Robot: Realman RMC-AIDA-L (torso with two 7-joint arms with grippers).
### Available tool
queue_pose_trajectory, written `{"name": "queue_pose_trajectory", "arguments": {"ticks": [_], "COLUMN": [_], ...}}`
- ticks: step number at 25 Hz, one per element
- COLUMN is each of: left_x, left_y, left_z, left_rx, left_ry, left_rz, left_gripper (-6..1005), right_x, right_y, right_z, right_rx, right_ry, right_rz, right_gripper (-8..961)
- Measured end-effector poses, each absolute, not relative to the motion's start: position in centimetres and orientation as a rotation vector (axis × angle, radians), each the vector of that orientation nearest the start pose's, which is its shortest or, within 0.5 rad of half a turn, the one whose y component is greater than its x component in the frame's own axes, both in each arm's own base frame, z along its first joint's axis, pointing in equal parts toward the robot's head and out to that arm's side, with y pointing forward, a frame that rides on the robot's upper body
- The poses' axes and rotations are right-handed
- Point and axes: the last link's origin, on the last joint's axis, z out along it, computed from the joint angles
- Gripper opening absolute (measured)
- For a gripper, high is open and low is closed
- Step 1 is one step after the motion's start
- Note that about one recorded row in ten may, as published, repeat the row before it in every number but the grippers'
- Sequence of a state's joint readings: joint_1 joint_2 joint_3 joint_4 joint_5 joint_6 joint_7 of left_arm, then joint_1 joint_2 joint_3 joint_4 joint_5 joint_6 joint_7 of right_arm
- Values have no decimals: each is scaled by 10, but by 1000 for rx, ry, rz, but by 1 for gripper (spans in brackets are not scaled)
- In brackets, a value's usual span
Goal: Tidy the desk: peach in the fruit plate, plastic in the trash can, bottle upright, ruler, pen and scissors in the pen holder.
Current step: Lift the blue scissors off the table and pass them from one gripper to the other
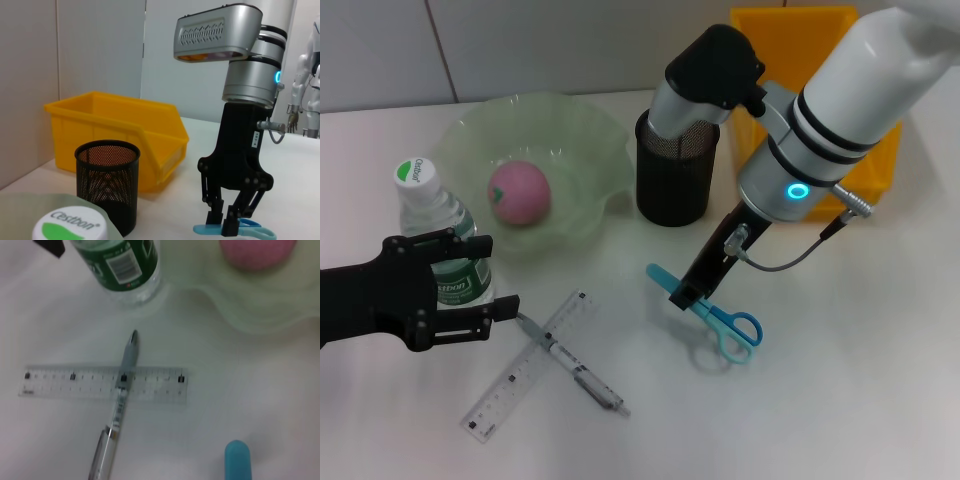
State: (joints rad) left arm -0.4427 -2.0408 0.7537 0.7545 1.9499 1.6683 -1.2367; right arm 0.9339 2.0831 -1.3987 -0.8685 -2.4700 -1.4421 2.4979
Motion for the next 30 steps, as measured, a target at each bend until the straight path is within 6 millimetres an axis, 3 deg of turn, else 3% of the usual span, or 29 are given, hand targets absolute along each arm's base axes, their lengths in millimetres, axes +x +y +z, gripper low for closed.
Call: {"name": "queue_pose_trajectory", "arguments": {"ticks": [5, 13, 24, 30], "left_x": [-272, -268, -266, -267], "left_y": [308, 299, 283, 280], "left_z": [24, 10, 2, -6], "left_rx": [-2787, -2777, -2593, -2505], "left_ry": [-342, -379, -344, -276], "left_rz": [-664, -780, -1081, -1134], "left_gripper": [770, 770, 769, 768], "right_x": [138, 139, 175, 190], "right_y": [388, 391, 373, 365], "right_z": [-54, -25, 3, 9], "right_rx": [-2788, -2784, -2739, -2668], "right_ry": [935, 1079, 1202, 1240], "right_rz": [-474, -99, 522, 792], "right_gripper": [197, 197, 197, 197]}}
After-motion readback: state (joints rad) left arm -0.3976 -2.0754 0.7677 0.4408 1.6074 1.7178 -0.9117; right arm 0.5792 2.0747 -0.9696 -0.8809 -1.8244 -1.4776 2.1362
